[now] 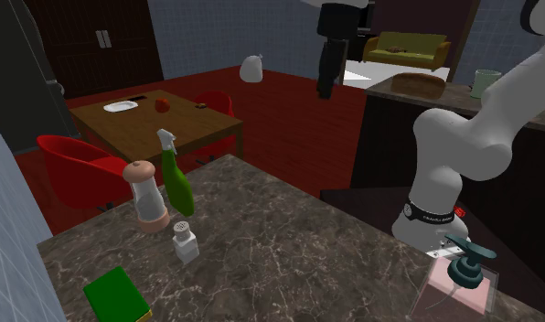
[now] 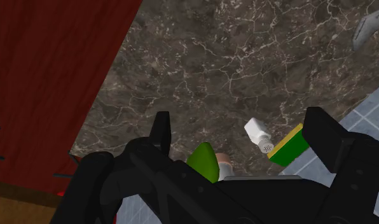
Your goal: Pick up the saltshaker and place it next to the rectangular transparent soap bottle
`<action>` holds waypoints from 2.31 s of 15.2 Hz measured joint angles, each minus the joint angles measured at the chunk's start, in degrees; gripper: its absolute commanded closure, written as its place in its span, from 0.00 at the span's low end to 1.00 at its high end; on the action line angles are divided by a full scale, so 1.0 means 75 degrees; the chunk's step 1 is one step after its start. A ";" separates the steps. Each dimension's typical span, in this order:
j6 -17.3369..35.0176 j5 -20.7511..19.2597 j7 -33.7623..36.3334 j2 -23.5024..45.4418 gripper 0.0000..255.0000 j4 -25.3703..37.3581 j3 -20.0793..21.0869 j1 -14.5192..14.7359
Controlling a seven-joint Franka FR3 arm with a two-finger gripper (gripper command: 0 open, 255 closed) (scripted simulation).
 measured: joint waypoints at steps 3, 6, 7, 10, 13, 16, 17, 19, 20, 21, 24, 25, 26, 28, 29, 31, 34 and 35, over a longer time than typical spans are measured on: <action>0.0210 0.0038 0.0056 0.0311 0.00 0.0043 0.0062 0.0025; 0.0677 0.0129 0.0209 0.1132 0.00 0.0268 0.0224 0.0093; 0.0803 0.0149 0.0251 0.1392 0.00 0.0353 0.0263 0.0108; 0.1204 0.0213 0.0415 0.2264 0.00 0.0686 0.0416 0.0167; 0.1496 0.0238 0.0550 0.3168 0.00 0.1160 0.0527 0.0208; 0.1738 0.0245 0.0710 0.4013 0.00 0.1625 0.0638 0.0255; 0.1811 0.0243 0.0790 0.4347 0.00 0.1848 0.0689 0.0281; 0.1912 0.0224 0.0846 0.4917 0.00 0.2211 0.0719 0.0292; 0.1977 0.0211 0.0900 0.5272 0.00 0.2467 0.0748 0.0310; 0.2007 0.0191 0.0951 0.5648 0.00 0.2761 0.0771 0.0325; 0.2060 0.0134 0.1136 0.6561 0.00 0.3475 0.0841 0.0397; 0.2124 0.0119 0.1166 0.6851 0.00 0.3650 0.0850 0.0412; 0.2114 0.0095 0.1218 0.7175 0.00 0.3937 0.0861 0.0434; 0.2027 0.0044 0.1332 0.7870 0.00 0.4631 0.0884 0.0491; 0.1983 0.0026 0.1373 0.8160 0.00 0.4909 0.0889 0.0513; 0.1882 -0.0017 0.1495 0.8781 0.00 0.5538 0.0905 0.0586; 0.1897 -0.0040 0.1545 0.9184 0.00 0.5879 0.0909 0.0626; 0.1968 -0.0041 0.1555 0.9230 0.00 0.5852 0.0912 0.0638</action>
